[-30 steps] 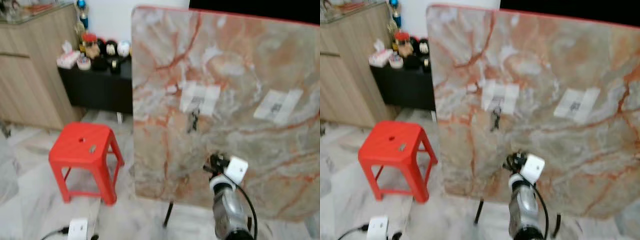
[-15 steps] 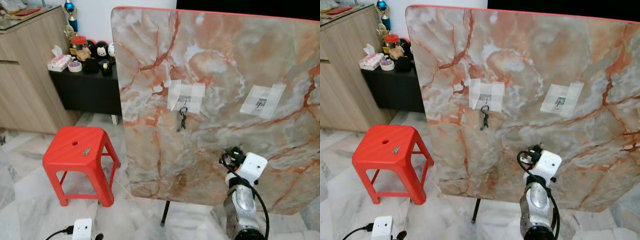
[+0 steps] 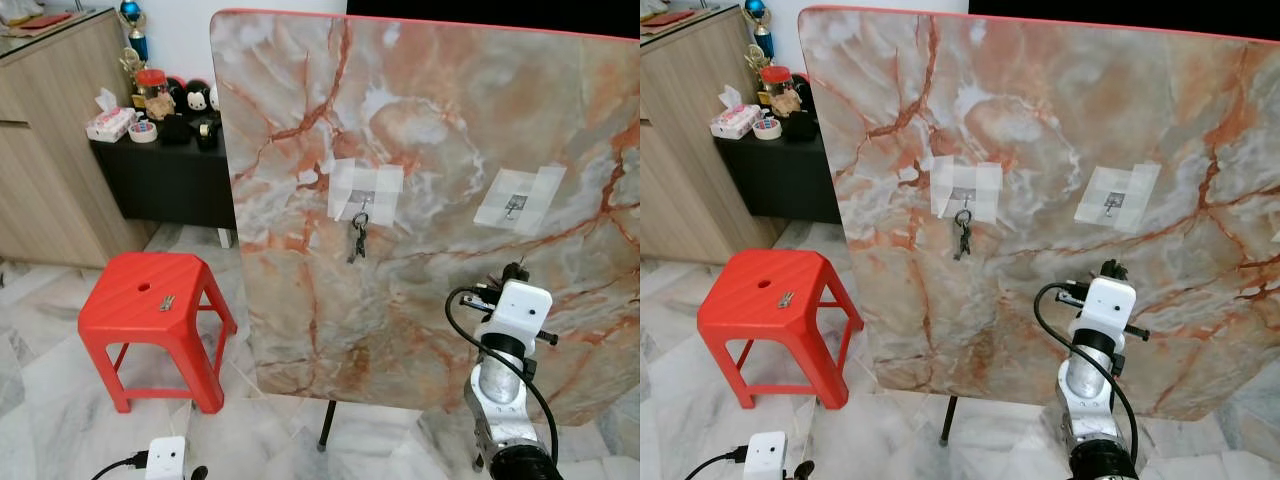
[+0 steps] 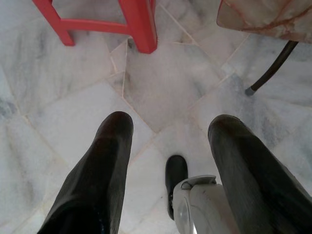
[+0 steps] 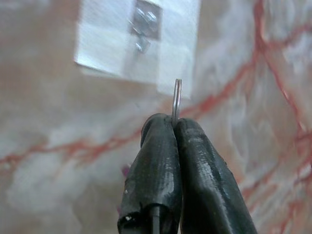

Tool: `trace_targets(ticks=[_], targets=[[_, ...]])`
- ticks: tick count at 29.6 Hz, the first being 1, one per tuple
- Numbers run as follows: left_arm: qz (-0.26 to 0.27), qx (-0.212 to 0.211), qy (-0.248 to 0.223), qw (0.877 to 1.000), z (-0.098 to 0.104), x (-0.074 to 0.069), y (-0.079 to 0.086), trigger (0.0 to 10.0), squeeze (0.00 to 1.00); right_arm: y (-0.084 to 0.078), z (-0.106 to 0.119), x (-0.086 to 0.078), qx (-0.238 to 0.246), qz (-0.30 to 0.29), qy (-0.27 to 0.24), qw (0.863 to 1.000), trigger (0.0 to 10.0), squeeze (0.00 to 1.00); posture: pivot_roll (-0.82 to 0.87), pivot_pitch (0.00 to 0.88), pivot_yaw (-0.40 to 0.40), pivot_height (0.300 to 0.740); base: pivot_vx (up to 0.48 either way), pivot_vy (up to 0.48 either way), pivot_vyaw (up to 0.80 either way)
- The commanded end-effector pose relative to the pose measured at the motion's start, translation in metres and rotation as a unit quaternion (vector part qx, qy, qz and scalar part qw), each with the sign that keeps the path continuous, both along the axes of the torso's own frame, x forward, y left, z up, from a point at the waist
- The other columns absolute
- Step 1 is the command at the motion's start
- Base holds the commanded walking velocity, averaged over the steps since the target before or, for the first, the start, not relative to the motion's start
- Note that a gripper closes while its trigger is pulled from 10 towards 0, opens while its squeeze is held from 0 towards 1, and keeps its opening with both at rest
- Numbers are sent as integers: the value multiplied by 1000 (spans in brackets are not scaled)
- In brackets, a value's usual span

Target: Hang keys on a hook

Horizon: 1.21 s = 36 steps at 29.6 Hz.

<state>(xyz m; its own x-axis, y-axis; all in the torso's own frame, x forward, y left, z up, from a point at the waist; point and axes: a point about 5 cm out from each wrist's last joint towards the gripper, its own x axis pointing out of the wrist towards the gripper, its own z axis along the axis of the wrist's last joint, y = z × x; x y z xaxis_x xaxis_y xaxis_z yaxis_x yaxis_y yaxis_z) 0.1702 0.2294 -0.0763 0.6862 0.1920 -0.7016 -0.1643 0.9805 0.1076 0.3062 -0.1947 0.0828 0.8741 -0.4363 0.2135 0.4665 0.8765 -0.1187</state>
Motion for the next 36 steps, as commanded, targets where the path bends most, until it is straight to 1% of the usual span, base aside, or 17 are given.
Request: trace_targets(ticks=[1, 4, 12, 17, 19, 22, 23, 25, 28, 36], targets=[[0, -2, -2, 1000, 0, 0, -3, 10000, 0, -1, 18, 6, -23, -3, -36, 999, 10000, 0, 62, 0, -68, 740, 0, 0, 0], [1, -2, -3, 1000, 0, 0, -3, 10000, 0, -1, 24, 7, -47, -12, -47, 998, 10000, 0, 65, 0, -67, 740, 0, 0, 0], [0, -3, -7, 1000, 0, 1, -4, 10000, 0, -7, 30, 11, -68, -31, -49, 996, 10000, 0, 64, 0, -66, 740, 0, 0, 0], [2, -4, -4, 1000, 0, 0, -2, 10000, 0, -13, 33, 15, -99, -54, -30, 993, 10000, 0, 66, 0, -67, 740, 0, 0, 0], [2, -5, -3, 1000, 0, 0, -2, 10000, 0, -15, 33, 16, -100, -56, -27, 993, 10000, 0, 66, 0, -67, 740, 0, 0, 0], [4, -4, 0, 1000, -1, -1, -1, 10000, 0, -17, 34, 20, -118, -60, -12, 991, 10000, 0, 65, 0, -65, 740, 0, 0, 0], [4, -4, 0, 1000, -1, -1, -1, 10000, 0, -17, 34, 20, -118, -60, -12, 991, 10000, 0, 65, 0, -65, 740, 0, 0, 0], [4, -5, 1, 1000, -1, -1, -1, 10000, 0, -17, 34, 22, -137, -58, -3, 989, 10000, 0, 67, 0, -65, 740, 0, 0, 0], [4, -5, 1, 1000, -1, -1, -1, 10000, 0, -14, 36, 24, -150, -52, -1, 987, 10000, 0, 70, 0, -65, 740, 0, 0, 0], [5, -5, 1, 1000, -1, 0, -2, 10000, 0, -10, 33, 27, -160, -54, 21, 985, 10000, 0, 68, 0, -64, 740, 0, 0, 0]])
